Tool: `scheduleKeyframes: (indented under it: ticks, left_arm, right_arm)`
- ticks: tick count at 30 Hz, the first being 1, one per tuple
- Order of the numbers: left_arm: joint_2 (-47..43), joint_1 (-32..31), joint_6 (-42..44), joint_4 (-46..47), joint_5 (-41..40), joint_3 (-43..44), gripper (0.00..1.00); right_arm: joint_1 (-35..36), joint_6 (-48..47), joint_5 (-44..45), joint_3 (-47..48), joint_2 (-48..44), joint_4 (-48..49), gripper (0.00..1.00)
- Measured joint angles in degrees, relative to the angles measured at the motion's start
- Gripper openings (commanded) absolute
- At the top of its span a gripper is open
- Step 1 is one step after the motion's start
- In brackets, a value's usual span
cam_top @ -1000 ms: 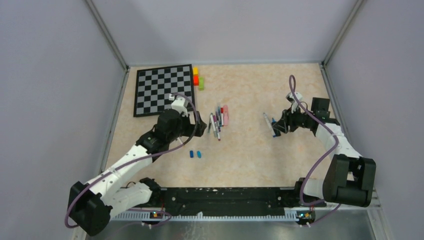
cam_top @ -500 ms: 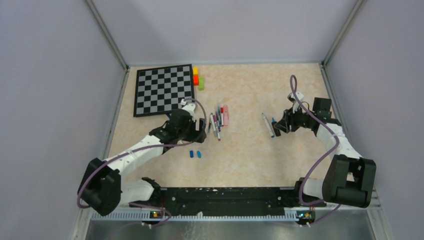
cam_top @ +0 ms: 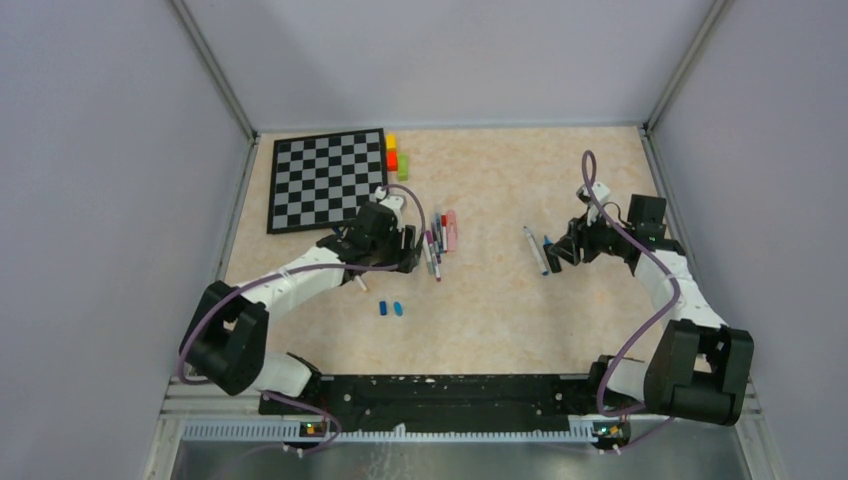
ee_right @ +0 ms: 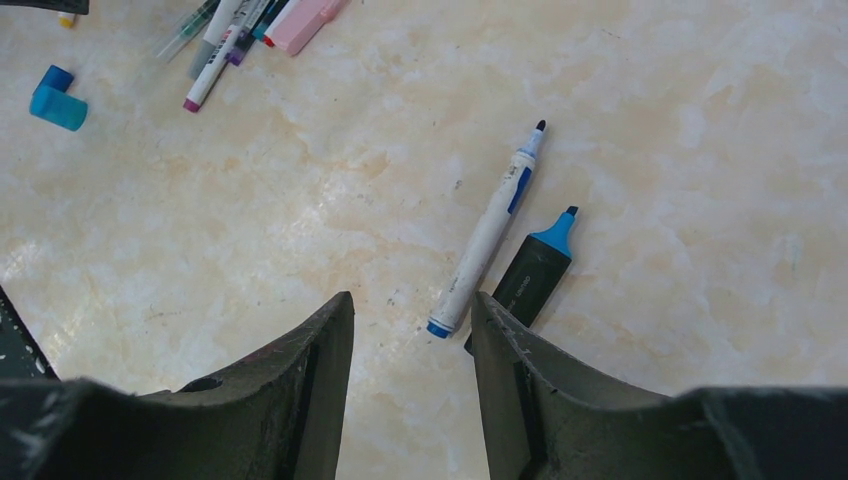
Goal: Open the pen caps
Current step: Pick up the pen from the center of the board.
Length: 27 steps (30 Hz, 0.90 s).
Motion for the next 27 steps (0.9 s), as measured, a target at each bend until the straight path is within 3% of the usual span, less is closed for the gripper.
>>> scheduleKeyframes:
  ticks: [7, 17, 27]
  left_arm:
    - [2.9, 0.0, -0.1, -0.9, 0.8, 0.7, 0.56]
    - [12.6, 0.0, -0.1, -2.8, 0.8, 8.3, 0.52]
    - [18.8, 0.0, 0.0, -5.8, 0.9, 14.2, 0.42]
  right_arm:
    - [0.0, 0.0, -0.5, 0.0, 0.0, 0.0, 0.46]
    - [0.0, 0.0, -1.2, 0.0, 0.0, 0.0, 0.46]
    - [0.0, 0.0, -1.2, 0.0, 0.0, 0.0, 0.46]
